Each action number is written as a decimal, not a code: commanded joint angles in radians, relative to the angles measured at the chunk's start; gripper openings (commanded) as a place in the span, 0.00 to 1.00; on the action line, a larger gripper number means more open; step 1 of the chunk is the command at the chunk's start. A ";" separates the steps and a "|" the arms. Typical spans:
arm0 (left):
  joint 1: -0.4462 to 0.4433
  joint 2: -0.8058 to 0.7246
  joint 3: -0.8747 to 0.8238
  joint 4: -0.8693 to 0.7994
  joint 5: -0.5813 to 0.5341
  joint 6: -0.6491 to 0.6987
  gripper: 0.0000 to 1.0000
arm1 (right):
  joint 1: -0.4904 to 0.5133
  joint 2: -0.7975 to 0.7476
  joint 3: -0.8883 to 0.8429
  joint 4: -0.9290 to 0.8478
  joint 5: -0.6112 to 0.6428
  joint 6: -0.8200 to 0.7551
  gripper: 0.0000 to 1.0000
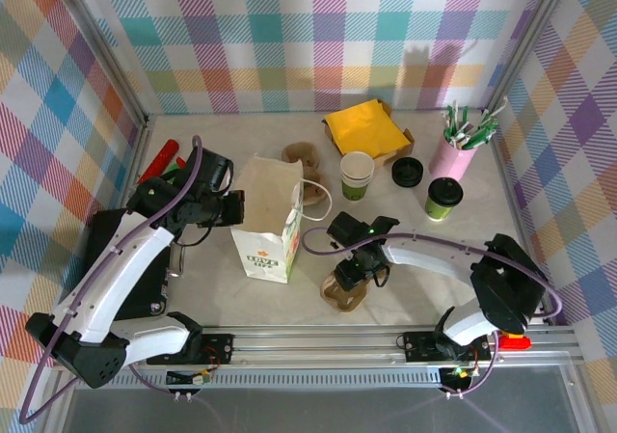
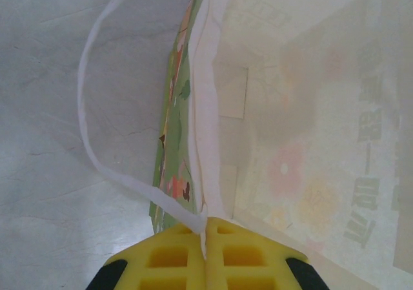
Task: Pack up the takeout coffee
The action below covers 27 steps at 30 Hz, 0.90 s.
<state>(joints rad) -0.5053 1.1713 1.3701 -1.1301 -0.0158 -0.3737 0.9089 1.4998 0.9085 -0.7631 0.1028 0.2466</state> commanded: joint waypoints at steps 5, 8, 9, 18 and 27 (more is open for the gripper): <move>0.010 -0.015 0.001 -0.023 0.023 0.021 0.00 | -0.007 0.040 -0.002 0.011 -0.001 0.017 0.61; 0.010 -0.013 0.004 -0.022 0.025 0.021 0.00 | -0.007 0.027 -0.006 0.013 0.011 0.018 0.58; 0.010 -0.012 0.003 -0.021 0.027 0.022 0.00 | -0.008 0.022 -0.006 0.011 0.015 0.019 0.56; 0.010 -0.018 0.008 -0.018 0.038 0.023 0.00 | -0.007 0.036 -0.003 0.001 0.029 0.020 0.56; 0.010 -0.029 0.009 -0.020 0.046 0.023 0.00 | -0.007 0.044 0.022 -0.033 0.044 0.028 0.41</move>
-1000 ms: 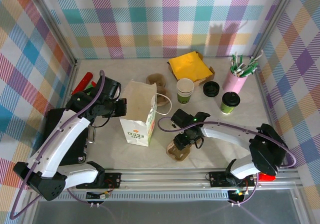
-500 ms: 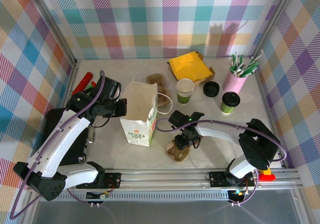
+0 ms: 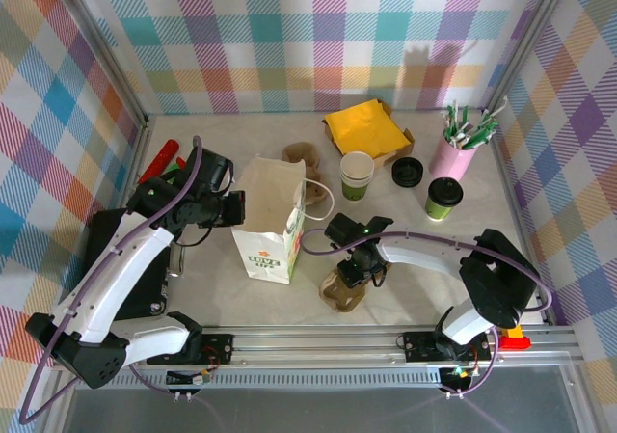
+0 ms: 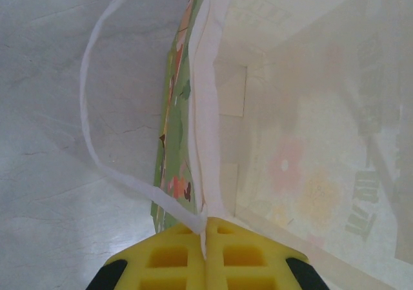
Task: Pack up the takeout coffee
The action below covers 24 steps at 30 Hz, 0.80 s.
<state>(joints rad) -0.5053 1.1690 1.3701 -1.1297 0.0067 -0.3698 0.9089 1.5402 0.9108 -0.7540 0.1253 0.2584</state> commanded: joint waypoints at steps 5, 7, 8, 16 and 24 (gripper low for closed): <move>0.010 -0.034 0.020 -0.024 0.036 0.019 0.00 | -0.007 -0.057 0.055 -0.109 0.039 0.024 0.40; 0.010 -0.036 0.028 -0.028 0.040 0.020 0.00 | -0.007 -0.090 0.077 -0.146 0.047 0.027 0.40; 0.010 -0.037 0.031 -0.030 0.043 0.023 0.00 | -0.007 -0.111 0.091 -0.170 0.053 0.027 0.40; 0.010 -0.045 0.060 -0.044 0.056 0.039 0.00 | -0.008 -0.288 0.215 -0.362 0.116 0.023 0.41; 0.010 -0.036 0.067 -0.033 0.117 0.058 0.00 | -0.007 -0.402 0.421 -0.556 0.192 0.012 0.41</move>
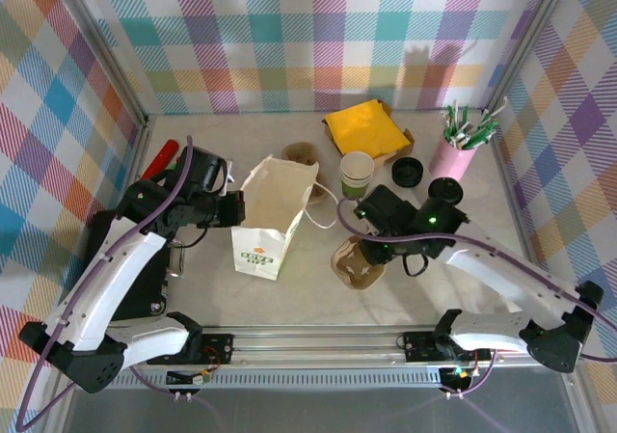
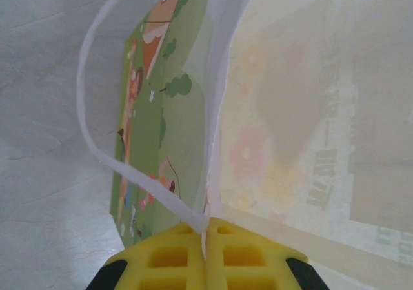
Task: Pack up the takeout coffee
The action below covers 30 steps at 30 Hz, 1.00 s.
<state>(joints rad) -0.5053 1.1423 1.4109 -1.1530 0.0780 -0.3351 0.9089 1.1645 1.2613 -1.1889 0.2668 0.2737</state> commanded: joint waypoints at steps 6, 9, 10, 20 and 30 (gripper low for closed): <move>-0.010 0.007 0.030 0.011 0.086 0.020 0.00 | -0.007 -0.028 0.268 -0.207 0.055 -0.040 0.41; -0.025 0.014 0.028 0.022 0.090 0.014 0.00 | -0.007 -0.016 0.365 -0.226 0.036 -0.067 0.41; -0.031 0.017 0.026 0.026 0.090 0.011 0.00 | -0.007 -0.011 0.396 -0.232 0.029 -0.074 0.41; -0.096 0.055 -0.001 0.099 0.134 0.026 0.00 | -0.007 0.117 0.700 -0.254 -0.133 -0.152 0.41; -0.127 0.090 -0.018 0.158 0.187 0.042 0.00 | -0.007 0.261 0.818 -0.170 -0.387 -0.174 0.42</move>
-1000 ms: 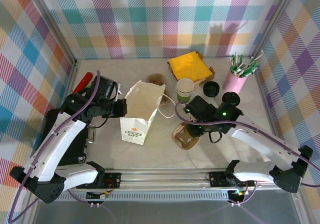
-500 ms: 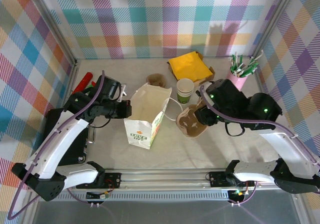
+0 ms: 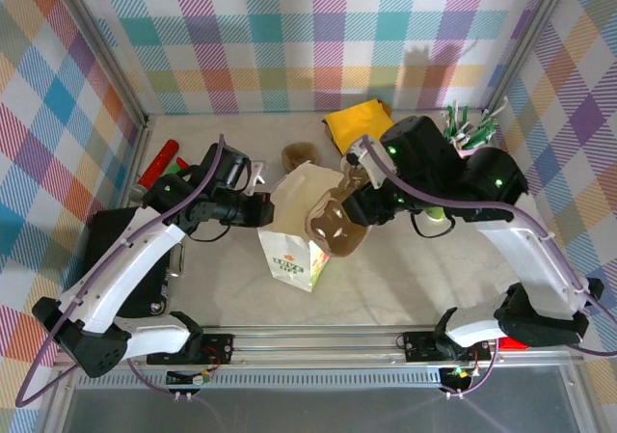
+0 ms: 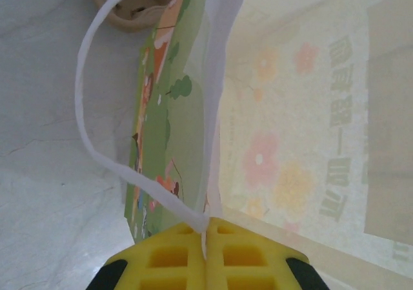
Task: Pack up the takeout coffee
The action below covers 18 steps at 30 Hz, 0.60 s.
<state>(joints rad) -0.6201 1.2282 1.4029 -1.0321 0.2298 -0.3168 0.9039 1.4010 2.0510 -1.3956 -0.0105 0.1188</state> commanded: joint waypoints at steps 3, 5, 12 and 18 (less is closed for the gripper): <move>-0.019 0.009 -0.016 0.043 0.045 0.033 0.00 | -0.002 0.056 0.032 0.072 -0.141 -0.016 0.42; -0.024 0.008 -0.019 0.047 0.051 0.038 0.00 | -0.003 0.075 0.029 0.096 -0.168 -0.019 0.42; -0.027 0.008 -0.026 0.052 0.062 0.053 0.00 | -0.018 0.135 0.002 0.152 -0.264 -0.009 0.41; -0.029 0.005 -0.026 0.043 0.056 0.065 0.00 | -0.073 0.133 -0.083 0.214 -0.338 0.018 0.41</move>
<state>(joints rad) -0.6399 1.2362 1.3899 -1.0092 0.2718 -0.2764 0.8547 1.5364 1.9999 -1.2350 -0.2768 0.1196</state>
